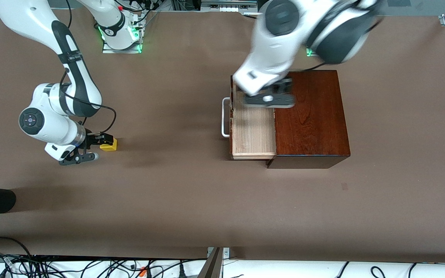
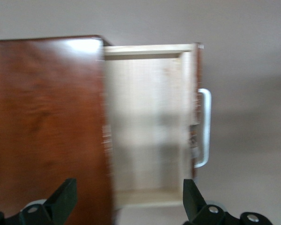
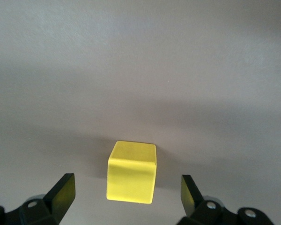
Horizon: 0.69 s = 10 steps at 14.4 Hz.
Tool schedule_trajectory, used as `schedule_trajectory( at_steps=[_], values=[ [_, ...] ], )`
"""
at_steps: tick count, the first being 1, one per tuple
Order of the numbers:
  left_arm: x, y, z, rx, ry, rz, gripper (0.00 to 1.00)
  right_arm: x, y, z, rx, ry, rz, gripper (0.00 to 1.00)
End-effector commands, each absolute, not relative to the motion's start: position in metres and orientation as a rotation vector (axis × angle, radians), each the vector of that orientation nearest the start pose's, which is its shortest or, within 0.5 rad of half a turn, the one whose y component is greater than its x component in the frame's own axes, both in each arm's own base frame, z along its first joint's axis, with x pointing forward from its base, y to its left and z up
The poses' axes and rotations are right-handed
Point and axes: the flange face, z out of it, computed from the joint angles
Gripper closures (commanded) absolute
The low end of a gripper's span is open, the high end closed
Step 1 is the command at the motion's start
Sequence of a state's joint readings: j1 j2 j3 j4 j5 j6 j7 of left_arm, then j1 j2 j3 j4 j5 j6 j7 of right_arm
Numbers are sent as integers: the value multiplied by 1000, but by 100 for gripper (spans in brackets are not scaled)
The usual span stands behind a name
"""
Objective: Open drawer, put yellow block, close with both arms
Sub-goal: 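Grasp the yellow cube with the right gripper while the left gripper withdraws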
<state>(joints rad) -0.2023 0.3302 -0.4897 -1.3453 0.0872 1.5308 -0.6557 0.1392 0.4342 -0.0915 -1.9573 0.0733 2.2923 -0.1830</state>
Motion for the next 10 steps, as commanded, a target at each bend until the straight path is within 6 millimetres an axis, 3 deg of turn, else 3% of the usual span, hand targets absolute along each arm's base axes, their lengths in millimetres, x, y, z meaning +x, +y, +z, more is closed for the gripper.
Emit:
schedule_trajectory(
  at_steps=[1,3,4,10],
  values=[
    [522,-298,577,-3153,72,234,0,601,33,237,-3096,-260,148,0],
    [532,-257,592,-3182,49,255,0,600,32,228,-3098,-259,160,0],
    [535,-245,596,-3185,35,247,0,600,32,223,-3098,-259,167,0],
    [557,-166,594,-3176,62,269,0,600,32,206,-3103,-258,170,6]
  ],
)
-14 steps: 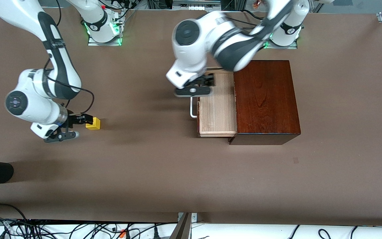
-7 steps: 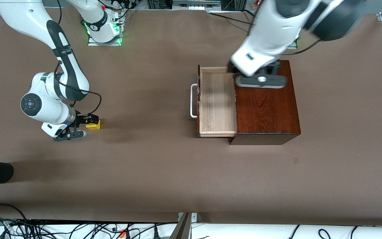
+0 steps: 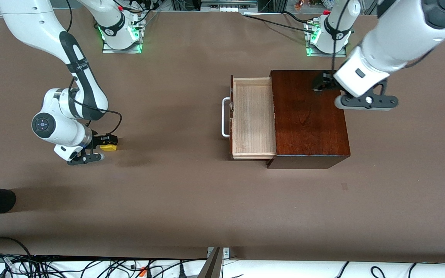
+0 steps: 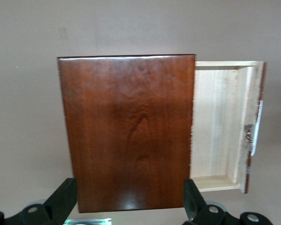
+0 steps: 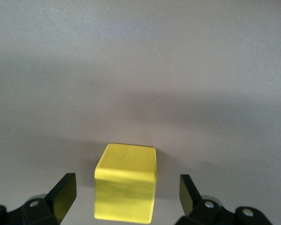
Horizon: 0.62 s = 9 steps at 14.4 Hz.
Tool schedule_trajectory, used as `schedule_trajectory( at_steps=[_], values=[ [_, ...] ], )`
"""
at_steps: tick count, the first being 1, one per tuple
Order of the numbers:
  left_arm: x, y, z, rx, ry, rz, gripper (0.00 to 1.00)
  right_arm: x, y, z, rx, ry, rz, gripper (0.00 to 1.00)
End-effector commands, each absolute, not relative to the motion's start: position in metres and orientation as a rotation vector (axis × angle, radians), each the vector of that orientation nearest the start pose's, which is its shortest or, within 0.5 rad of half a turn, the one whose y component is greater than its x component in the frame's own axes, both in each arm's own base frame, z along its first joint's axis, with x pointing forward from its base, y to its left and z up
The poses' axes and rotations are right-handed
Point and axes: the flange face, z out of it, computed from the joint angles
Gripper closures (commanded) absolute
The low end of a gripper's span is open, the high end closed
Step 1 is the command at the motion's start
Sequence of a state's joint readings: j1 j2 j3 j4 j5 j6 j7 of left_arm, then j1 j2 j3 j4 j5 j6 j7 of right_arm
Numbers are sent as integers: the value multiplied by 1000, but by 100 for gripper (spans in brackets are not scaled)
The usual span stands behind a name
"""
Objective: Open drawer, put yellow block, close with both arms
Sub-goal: 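Grasp the yellow cube with the right gripper while the left gripper withdraws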
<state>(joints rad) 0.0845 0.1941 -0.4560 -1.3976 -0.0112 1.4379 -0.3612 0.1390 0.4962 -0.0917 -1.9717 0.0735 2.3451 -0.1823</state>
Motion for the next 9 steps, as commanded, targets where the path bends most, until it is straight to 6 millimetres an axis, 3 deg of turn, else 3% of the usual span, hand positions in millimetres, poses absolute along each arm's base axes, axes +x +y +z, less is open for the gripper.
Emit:
schedule_trajectory(
  at_steps=[1,4,7,9],
  values=[
    [558,-153,597,-3181,79,260,0,599,32,205,-3103,-258,172,7],
    [551,-105,602,-3206,90,257,0,599,31,201,-3102,-260,182,18],
    [550,-61,602,-3212,126,242,0,599,31,201,-3100,-272,184,40],
    [552,-51,602,-3214,118,225,0,599,31,201,-3100,-277,182,50]
  ],
)
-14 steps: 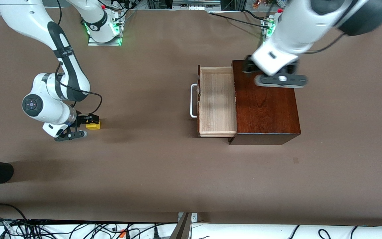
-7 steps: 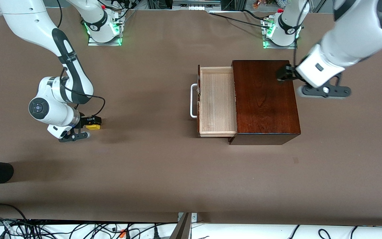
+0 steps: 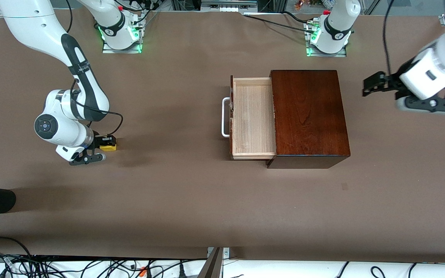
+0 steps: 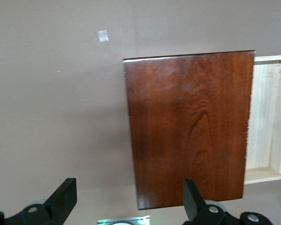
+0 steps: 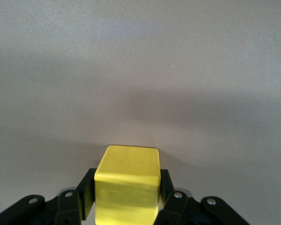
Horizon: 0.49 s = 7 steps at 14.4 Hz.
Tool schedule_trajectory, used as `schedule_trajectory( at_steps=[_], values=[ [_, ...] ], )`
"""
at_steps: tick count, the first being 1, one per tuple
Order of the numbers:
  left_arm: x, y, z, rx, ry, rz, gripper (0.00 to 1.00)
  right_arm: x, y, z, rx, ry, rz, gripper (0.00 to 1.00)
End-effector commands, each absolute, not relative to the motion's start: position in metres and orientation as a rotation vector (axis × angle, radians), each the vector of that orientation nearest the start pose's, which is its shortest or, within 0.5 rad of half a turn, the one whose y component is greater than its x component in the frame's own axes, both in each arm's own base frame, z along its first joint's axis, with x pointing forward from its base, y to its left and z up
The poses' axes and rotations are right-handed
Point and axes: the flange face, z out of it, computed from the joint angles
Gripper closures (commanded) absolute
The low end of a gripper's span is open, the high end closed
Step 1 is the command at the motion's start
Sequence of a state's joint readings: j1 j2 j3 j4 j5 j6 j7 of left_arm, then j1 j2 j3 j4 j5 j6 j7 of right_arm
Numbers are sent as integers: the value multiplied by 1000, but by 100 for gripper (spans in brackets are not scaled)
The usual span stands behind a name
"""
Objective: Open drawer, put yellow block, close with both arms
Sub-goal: 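Grasp the yellow cube with the right gripper while the left gripper withdraws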
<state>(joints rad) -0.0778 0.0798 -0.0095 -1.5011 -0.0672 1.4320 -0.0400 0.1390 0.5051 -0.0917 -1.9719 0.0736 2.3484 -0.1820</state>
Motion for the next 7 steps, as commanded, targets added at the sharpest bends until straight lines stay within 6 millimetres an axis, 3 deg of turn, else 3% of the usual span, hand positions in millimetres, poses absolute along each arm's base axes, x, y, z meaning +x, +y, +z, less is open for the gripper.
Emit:
schedule_trajectory(
  at_steps=[1,4,7],
  values=[
    [554,-49,603,-3215,107,203,0,599,31,200,-3100,-277,186,53],
    [557,-52,602,-3199,103,170,0,602,31,207,-3100,-287,179,57],
    [558,-47,603,-3169,103,148,0,613,45,235,-3089,-334,156,58]
  ],
)
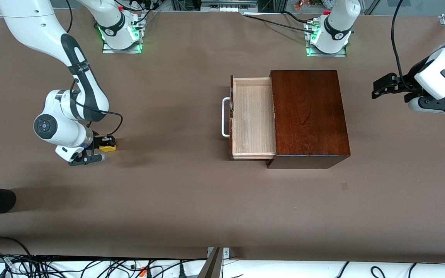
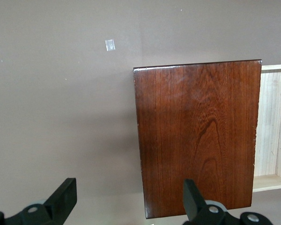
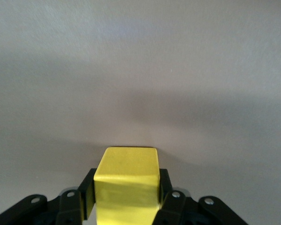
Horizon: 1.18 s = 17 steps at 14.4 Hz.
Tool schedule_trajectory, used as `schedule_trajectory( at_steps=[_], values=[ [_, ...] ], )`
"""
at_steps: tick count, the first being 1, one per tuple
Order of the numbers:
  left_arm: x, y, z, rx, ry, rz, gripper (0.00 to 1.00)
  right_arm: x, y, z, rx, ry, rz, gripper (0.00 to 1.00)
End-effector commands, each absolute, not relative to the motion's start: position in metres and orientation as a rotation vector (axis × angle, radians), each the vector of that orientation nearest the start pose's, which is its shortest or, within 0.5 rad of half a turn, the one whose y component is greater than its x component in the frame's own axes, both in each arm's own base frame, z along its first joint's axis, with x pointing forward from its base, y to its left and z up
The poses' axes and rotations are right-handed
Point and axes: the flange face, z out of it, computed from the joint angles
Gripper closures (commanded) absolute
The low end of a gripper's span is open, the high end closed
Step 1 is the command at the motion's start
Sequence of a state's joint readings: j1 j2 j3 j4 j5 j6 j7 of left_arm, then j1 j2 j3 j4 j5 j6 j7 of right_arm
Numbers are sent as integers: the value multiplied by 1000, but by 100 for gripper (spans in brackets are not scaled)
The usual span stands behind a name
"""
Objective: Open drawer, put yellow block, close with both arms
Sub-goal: 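Grasp the yellow cube with the right gripper while the left gripper withdraws, then carry the yellow cube with the right gripper over the open drawer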
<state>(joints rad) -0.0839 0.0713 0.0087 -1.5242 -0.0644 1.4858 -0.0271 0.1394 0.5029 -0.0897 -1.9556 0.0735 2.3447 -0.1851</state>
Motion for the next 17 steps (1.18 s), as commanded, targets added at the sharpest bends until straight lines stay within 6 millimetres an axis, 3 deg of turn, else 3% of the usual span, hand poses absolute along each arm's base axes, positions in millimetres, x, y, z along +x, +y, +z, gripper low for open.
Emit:
schedule_trajectory(
  at_steps=[1,4,6,8,9,14,17],
  values=[
    [558,-46,603,-3140,111,145,0,620,57,249,-3075,-361,171,58],
    [558,-48,603,-3105,135,146,0,643,103,302,-3041,-456,183,58],
    [558,-49,603,-3103,137,146,0,654,119,329,-3033,-516,155,58],
    [558,-48,605,-3103,135,143,0,659,137,352,-3017,-559,162,58],
    [558,-48,604,-3103,132,146,0,660,155,368,-3007,-602,164,58],
    [558,-50,607,-3111,133,139,0,635,279,444,-2937,-888,101,58],
    [558,-50,608,-3115,133,135,0,602,354,468,-2880,-1065,39,58]
  ],
)
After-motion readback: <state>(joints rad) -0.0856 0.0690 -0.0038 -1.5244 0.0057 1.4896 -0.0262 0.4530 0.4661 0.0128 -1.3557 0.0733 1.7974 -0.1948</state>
